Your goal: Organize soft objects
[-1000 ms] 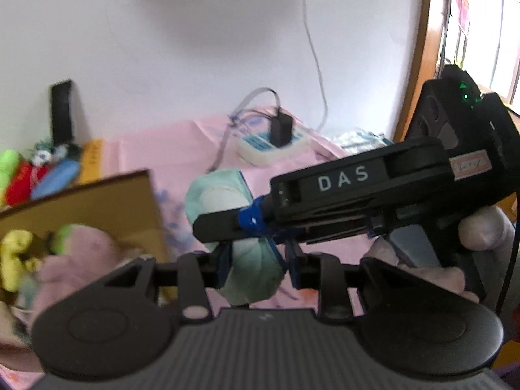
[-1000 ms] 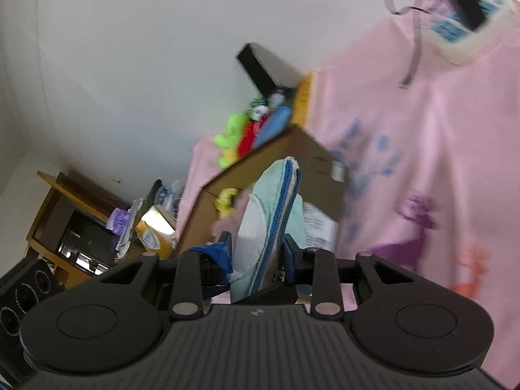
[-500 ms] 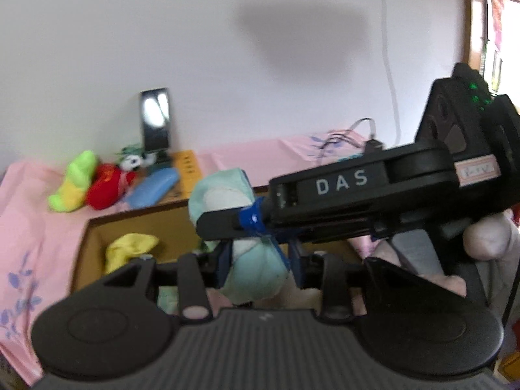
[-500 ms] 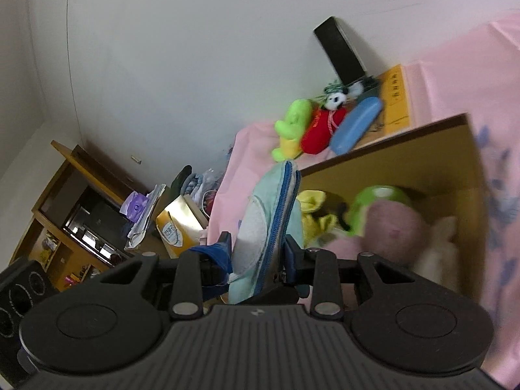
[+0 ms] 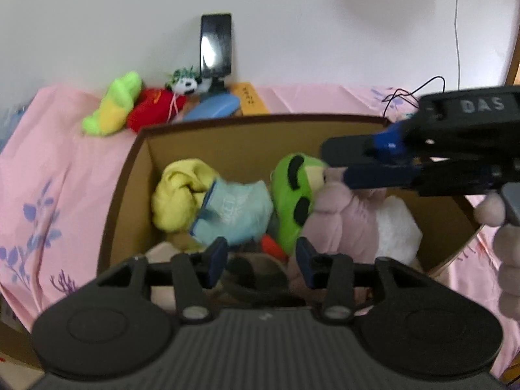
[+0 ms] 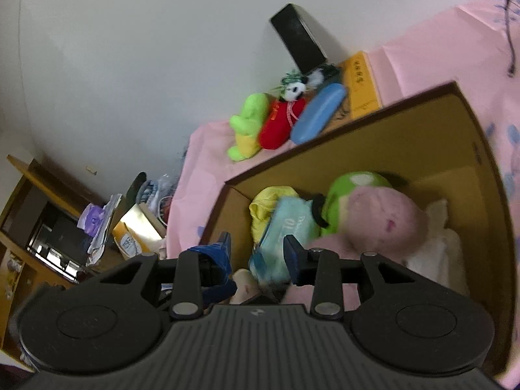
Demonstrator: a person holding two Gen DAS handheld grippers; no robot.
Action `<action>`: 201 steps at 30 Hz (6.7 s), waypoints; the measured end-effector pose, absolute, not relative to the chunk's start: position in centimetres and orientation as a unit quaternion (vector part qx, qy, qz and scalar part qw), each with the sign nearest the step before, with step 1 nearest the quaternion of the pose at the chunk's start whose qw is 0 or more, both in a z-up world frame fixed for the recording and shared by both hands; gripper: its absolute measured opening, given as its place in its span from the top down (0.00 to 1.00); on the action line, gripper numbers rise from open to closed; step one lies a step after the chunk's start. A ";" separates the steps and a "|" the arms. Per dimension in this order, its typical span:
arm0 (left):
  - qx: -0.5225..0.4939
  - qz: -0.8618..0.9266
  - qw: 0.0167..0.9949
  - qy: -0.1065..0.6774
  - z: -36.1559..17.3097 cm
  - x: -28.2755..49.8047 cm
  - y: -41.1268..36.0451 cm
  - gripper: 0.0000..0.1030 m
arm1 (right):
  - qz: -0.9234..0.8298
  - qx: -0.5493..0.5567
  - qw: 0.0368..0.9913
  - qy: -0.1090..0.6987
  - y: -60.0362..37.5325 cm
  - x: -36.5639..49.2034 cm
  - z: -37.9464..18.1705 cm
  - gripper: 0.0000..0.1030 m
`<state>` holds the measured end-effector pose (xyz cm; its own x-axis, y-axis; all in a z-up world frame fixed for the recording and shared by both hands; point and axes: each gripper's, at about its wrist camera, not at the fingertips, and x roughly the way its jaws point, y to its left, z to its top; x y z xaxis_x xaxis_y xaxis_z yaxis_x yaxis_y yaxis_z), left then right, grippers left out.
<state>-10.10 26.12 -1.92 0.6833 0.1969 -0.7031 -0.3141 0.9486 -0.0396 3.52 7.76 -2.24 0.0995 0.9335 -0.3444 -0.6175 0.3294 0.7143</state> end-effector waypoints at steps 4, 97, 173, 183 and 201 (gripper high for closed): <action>-0.080 0.139 0.911 0.380 -2.5 -10.0 26.1 0.52 | 0.524 0.207 0.720 0.405 6.7 3.5 -3.1 0.81; -0.024 0.054 0.873 0.485 -1.2 -3.8 4.8 0.35 | 0.342 0.011 0.850 0.401 -12.9 2.0 -4.4 0.82; -0.050 0.324 0.860 0.390 6.9 -6.7 19.2 0.35 | 0.366 -0.022 0.880 0.303 -0.8 1.7 3.7 0.80; -0.060 0.315 0.851 0.417 4.8 -6.1 22.0 0.34 | 0.326 -0.044 0.890 0.316 2.9 0.4 2.7 0.79; -0.091 0.301 0.834 0.454 1.7 -3.5 24.2 0.34 | 0.324 -0.060 0.880 0.343 5.4 2.7 0.9 0.78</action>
<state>-3.46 24.18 1.74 0.4062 0.4198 -0.8116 -0.5852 0.8017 0.1218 2.69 5.39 0.87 0.5544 0.5289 -0.6426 -0.6107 0.7831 0.1175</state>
